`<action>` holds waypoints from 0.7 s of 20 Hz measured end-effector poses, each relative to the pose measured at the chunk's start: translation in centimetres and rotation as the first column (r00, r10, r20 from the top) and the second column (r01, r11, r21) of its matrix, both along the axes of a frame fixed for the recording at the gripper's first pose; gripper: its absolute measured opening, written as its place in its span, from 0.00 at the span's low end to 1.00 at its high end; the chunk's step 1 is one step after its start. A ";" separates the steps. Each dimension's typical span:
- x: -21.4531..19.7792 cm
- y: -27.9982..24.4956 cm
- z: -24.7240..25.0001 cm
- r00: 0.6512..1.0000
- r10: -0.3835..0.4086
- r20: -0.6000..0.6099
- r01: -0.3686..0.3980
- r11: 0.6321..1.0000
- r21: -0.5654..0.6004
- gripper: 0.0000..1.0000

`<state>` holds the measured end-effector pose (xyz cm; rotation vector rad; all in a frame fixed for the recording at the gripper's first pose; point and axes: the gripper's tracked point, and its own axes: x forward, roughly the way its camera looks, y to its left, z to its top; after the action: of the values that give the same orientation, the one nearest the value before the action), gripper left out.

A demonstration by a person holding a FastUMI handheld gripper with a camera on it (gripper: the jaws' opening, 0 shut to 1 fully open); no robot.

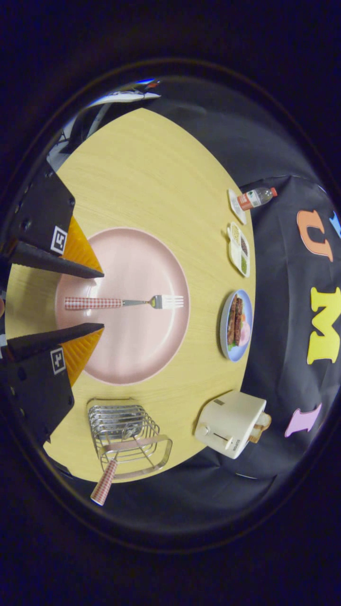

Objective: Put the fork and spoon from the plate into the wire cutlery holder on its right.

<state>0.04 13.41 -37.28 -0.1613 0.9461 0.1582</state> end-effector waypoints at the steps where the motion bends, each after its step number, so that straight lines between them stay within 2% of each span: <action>1: 0.3 0.0 -0.3 1.000 0.002 -0.006 -0.002 1.000 -0.006 0.56; 3: 0.6 0.2 -0.9 1.000 0.003 -0.025 -0.004 1.000 -0.013 0.56; 4: 0.5 0.0 -1.3 0.999 -0.009 -0.031 0.009 1.000 -0.020 0.50; 5: 0.5 -0.1 -1.8 0.998 -0.019 -0.053 0.018 1.000 -0.017 0.39; 6: 0.3 -0.4 -2.3 0.996 -0.030 -0.080 0.029 0.999 -0.015 0.32; 9: 0.3 -0.4 -2.4 0.993 -0.046 -0.105 0.047 0.999 0.010 0.32; 11: 0.2 -0.4 -2.3 0.993 -0.042 -0.111 0.042 0.999 0.002 0.13; 13: 0.5 -0.8 -2.0 0.993 -0.033 -0.114 0.031 0.999 -0.019 0.15; 14: 0.5 -0.8 -2.1 0.992 -0.029 -0.120 0.027 0.999 -0.020 0.07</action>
<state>0.51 12.57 -39.35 -0.1570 1.0701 0.1341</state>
